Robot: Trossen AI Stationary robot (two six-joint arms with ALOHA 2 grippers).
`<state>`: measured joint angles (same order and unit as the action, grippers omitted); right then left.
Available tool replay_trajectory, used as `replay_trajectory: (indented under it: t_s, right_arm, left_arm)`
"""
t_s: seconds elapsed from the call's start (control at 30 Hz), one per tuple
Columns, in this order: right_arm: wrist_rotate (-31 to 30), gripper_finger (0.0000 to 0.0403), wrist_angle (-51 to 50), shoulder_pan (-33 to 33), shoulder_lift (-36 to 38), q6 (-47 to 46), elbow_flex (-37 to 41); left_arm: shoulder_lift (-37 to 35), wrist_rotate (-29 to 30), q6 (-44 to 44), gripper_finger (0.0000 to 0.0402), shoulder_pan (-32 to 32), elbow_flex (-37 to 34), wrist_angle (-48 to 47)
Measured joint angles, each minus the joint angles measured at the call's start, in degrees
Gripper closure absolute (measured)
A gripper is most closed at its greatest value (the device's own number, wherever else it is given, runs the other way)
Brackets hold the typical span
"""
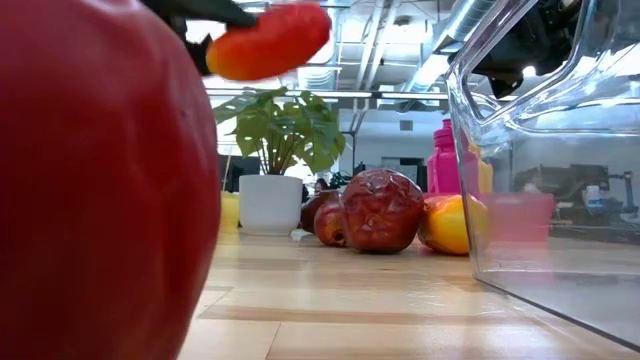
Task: Pick & Place Food Item
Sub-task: Put the orange mango into the yellow bin
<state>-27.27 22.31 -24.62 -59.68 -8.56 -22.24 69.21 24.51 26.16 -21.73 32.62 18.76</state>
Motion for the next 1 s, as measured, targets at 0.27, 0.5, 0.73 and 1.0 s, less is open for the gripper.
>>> replay_trajectory:
  t_s: [0.27,0.5,0.73,1.0]
  right_arm:
    - [0.00,0.0403,0.02,0.00,0.00,0.00,0.00]
    - [0.00,0.0403,0.01,0.01,0.00,0.00,0.00]
    - [0.00,0.0403,0.02,0.02,0.00,0.00,0.00]
    - [0.00,0.0403,-0.40,0.07,0.00,0.00,0.00]
  left_arm:
    - [-5.47,4.06,-4.86,0.0169,-1.90,0.00,-0.16]
    - [-5.46,9.95,-4.94,0.0167,-1.95,0.00,-0.34]
    - [-7.09,27.65,-10.30,0.0165,-1.87,0.00,0.73]
    - [-11.54,41.77,-15.91,0.0169,-1.87,0.00,1.55]
